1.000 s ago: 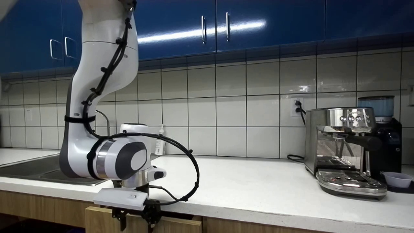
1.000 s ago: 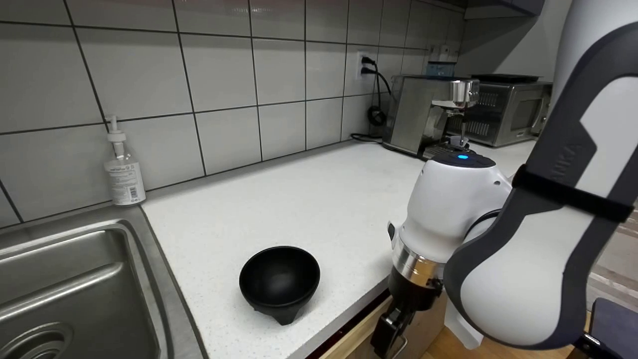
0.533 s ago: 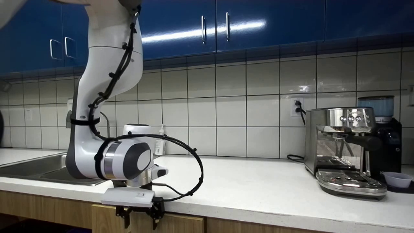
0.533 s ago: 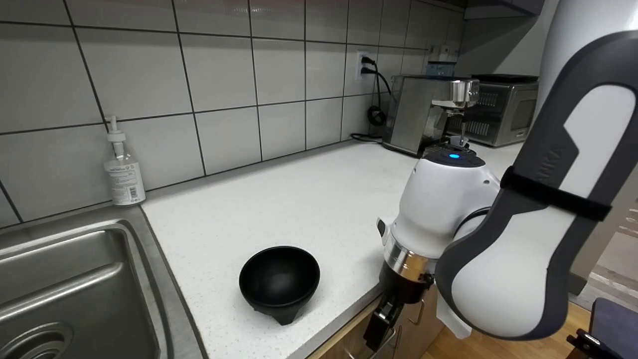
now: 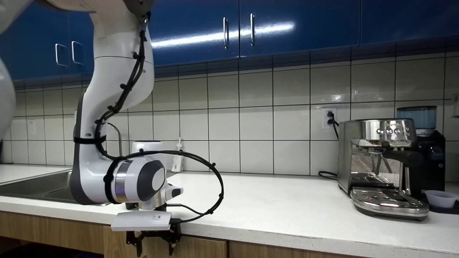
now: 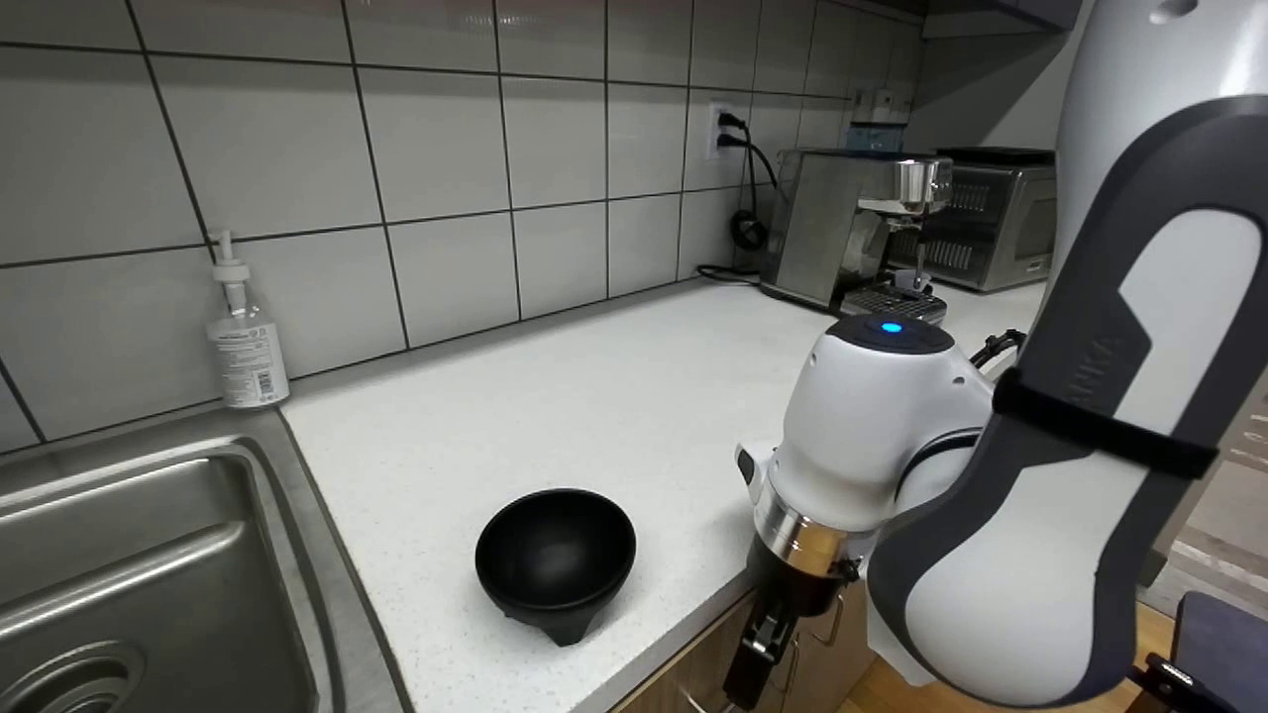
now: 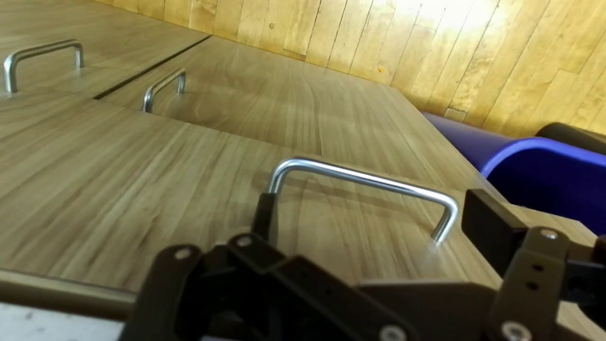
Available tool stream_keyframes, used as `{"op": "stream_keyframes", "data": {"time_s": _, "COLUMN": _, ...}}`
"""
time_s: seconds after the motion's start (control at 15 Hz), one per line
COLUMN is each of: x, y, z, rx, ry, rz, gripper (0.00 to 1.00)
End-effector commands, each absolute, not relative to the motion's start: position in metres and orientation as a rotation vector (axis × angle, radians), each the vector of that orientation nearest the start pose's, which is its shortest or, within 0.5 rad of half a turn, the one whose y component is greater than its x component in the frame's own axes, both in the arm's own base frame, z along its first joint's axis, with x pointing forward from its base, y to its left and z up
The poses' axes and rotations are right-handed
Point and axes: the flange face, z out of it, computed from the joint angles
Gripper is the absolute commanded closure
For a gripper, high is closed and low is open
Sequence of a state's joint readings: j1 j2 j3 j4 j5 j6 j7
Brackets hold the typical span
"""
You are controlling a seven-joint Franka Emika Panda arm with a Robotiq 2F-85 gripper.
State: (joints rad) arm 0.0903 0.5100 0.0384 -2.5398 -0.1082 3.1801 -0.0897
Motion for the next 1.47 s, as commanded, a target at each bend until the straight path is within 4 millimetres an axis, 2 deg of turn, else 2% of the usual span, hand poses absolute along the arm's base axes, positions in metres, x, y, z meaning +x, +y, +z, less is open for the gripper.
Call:
{"op": "stream_keyframes", "data": {"time_s": 0.0, "x": 0.453, "y": 0.088, "z": 0.111, "rx": -3.062, "ry": -0.649, "rz": -0.346, "gripper": 0.0}}
{"op": "stream_keyframes", "data": {"time_s": 0.33, "x": 0.445, "y": 0.105, "z": 0.115, "rx": -3.039, "ry": -0.725, "rz": -0.316, "gripper": 0.0}}
{"op": "stream_keyframes", "data": {"time_s": 1.07, "x": 0.438, "y": 0.097, "z": 0.14, "rx": -3.063, "ry": -0.694, "rz": -0.386, "gripper": 0.0}}
{"op": "stream_keyframes", "data": {"time_s": 1.4, "x": 0.43, "y": 0.098, "z": 0.163, "rx": -3.078, "ry": -0.693, "rz": -0.461, "gripper": 0.0}}
